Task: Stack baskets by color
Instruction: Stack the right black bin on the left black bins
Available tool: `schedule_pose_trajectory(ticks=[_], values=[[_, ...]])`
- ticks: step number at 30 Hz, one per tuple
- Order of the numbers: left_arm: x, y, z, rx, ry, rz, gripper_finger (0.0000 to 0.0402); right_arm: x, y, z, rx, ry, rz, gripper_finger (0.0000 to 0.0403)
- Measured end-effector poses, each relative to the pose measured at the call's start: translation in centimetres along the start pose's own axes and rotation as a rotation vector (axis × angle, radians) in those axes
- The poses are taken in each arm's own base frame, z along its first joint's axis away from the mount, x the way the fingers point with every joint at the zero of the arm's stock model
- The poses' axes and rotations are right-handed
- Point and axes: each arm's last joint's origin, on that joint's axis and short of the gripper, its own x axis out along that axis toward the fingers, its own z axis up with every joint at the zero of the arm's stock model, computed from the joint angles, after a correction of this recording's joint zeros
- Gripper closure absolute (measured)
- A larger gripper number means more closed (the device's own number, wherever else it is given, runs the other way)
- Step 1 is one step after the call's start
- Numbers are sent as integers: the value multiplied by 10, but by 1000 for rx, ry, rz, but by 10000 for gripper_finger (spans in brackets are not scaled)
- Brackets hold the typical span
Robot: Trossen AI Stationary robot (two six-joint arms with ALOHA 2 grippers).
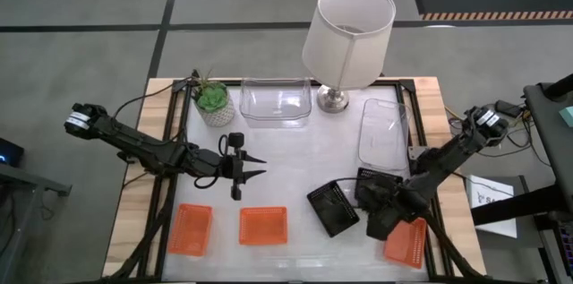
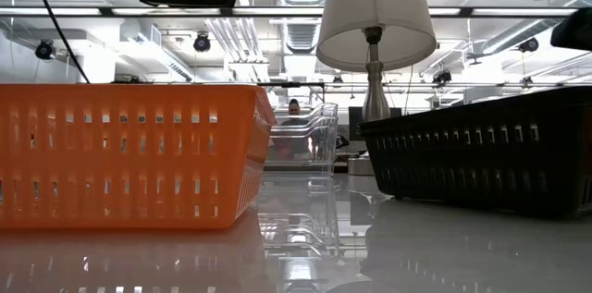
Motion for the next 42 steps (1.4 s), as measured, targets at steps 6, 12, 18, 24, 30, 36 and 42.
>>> schedule_pose_trajectory(ticks=[6,12,18,24,30,36,42], values=[[0,0,0,4,0,0,304,5,-8,-7,-20,-2,-69,276],[0,0,0,18,1,2,304,14,-12,-13,-16,12,-90,276],[0,1,2,38,-11,28,304,26,-16,-18,-8,5,-76,303],[0,1,2,66,-13,29,304,27,-16,-18,-15,5,-73,384],[-2,2,3,177,-19,32,304,17,-11,-13,-20,-2,-61,392],[-13,10,12,242,-86,67,304,-11,-4,-2,-21,6,-77,393],[-30,23,20,251,-105,189,304,-45,3,13,42,-80,-120,393]])
